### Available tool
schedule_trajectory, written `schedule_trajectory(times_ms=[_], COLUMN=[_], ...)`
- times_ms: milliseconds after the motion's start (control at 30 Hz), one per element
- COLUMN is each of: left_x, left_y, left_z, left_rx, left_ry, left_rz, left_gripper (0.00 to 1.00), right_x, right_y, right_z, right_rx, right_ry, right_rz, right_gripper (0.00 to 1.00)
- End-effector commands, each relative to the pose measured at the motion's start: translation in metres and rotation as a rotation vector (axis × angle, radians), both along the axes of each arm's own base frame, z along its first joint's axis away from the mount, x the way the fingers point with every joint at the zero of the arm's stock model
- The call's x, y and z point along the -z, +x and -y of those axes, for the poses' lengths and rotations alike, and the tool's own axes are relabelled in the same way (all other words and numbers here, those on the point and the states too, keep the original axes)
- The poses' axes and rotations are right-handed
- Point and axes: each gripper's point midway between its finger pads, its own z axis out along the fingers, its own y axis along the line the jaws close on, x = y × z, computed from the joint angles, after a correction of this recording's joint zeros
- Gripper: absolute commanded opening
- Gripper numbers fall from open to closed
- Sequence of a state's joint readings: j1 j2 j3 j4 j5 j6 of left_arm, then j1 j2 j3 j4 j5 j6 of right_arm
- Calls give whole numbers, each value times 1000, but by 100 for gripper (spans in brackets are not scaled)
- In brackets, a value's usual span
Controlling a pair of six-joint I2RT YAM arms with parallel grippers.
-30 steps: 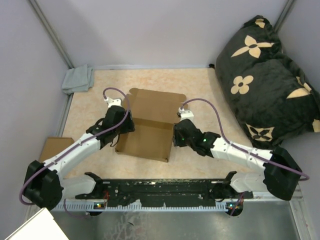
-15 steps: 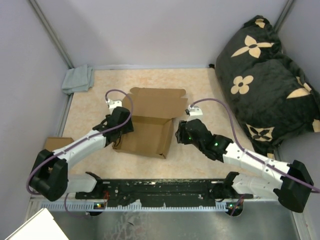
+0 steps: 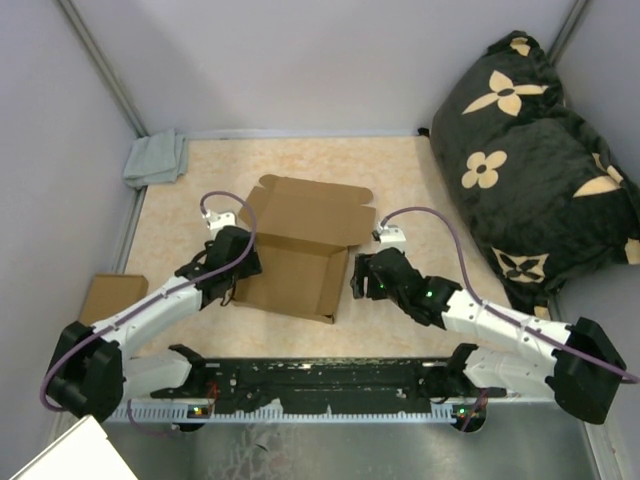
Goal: Fold the paper box
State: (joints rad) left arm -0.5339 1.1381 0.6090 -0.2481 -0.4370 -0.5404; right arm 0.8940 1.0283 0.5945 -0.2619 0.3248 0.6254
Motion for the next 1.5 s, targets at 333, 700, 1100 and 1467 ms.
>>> schedule_trajectory(times_ms=[333,700,1100,1467], left_x=[34,36,45,45], left_y=[-10,-20,-24,-29], left_z=[31,34,39,45], left_rx=[115,184,228,245], left_ry=[-92,-80,-55,-44], left_rz=[-119,-138,-192,-191], left_gripper=[4,0,1,1], right_x=[-12,-12,27,52], right_y=[16,65,60,48], right_z=[-33,-33,-22,-25], right_rx=[-23,79,40,-14], right_ry=[28,-210,-222,-268], right_rz=[-30,-31,-192,-280], right_gripper=[66,64,48,14])
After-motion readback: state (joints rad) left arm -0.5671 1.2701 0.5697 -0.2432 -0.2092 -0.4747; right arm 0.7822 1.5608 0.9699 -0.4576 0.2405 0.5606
